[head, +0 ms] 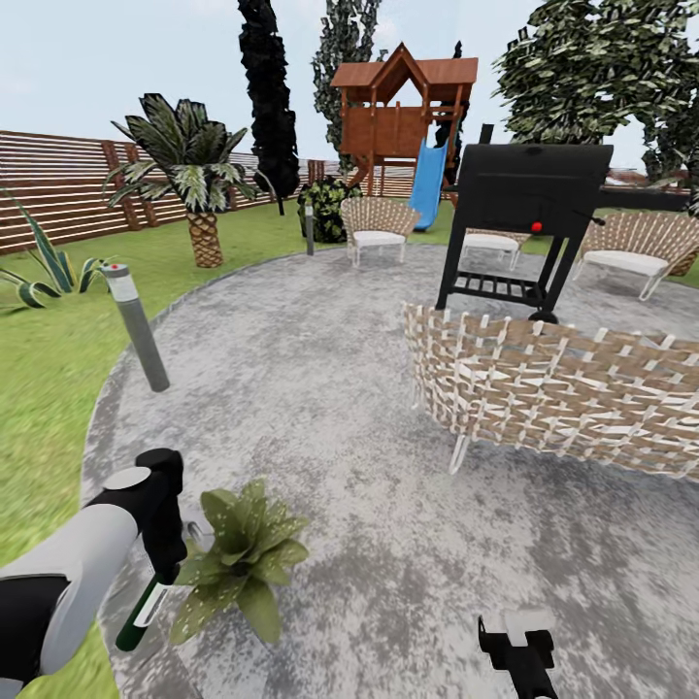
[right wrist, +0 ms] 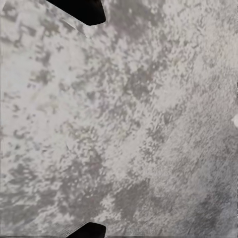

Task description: Pick up the pesticide atomizer in the garden and spray insectifuge to fully cover both potted plants in the garden.

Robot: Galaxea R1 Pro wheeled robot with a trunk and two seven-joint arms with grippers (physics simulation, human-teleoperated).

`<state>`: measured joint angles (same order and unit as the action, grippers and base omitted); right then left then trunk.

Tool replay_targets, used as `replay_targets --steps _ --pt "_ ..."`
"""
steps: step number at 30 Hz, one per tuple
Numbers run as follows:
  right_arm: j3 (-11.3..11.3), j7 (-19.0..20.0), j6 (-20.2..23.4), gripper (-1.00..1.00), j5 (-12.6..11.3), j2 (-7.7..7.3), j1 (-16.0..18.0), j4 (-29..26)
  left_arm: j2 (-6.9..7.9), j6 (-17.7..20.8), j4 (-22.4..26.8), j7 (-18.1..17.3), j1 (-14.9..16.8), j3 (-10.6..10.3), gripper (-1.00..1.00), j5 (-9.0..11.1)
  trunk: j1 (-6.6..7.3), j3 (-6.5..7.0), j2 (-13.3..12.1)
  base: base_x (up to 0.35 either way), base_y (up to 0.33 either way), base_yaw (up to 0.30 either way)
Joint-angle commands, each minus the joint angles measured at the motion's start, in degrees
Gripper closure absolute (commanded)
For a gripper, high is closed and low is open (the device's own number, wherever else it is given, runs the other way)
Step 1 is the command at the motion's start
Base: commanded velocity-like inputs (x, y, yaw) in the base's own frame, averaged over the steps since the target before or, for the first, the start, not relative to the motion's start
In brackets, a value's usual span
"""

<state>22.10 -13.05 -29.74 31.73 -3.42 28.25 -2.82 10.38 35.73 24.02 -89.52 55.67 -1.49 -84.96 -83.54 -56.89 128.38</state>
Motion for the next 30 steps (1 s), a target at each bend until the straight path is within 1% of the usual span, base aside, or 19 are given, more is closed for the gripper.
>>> replay_targets --steps 1,4,11,16,30 --pt "0.31 -0.31 -0.14 -1.0 0.6 0.0 0.05 0.09 0.0 0.67 0.06 -0.48 0.04 -0.15 1.0 -0.29 -0.01 -0.05 0.02 0.186 -0.156 0.016" --pt "0.31 -0.31 -0.14 -1.0 0.54 0.0 0.05 0.09 -0.01 0.69 0.06 -0.48 0.05 -0.11 1.0 -0.29 -0.01 -0.05 0.02 0.173 -0.047 0.005" --pt "0.33 -0.31 -0.14 -1.0 0.53 0.0 0.05 0.09 0.08 0.57 0.06 -0.48 -0.19 -0.15 1.0 -0.29 -0.01 -0.05 0.02 0.014 -0.005 0.0" --pt "0.31 -0.31 -0.14 -1.0 0.53 0.0 0.05 0.09 0.08 0.56 0.06 -0.48 -0.29 -0.18 1.0 -0.29 -0.01 -0.05 0.02 0.061 -0.213 0.035" --pt "0.31 -0.31 -0.14 -1.0 0.53 0.0 0.05 0.09 0.0 0.64 0.06 -0.48 -0.47 -0.18 1.0 -0.35 -0.01 -0.05 0.02 -0.002 -0.269 0.26"
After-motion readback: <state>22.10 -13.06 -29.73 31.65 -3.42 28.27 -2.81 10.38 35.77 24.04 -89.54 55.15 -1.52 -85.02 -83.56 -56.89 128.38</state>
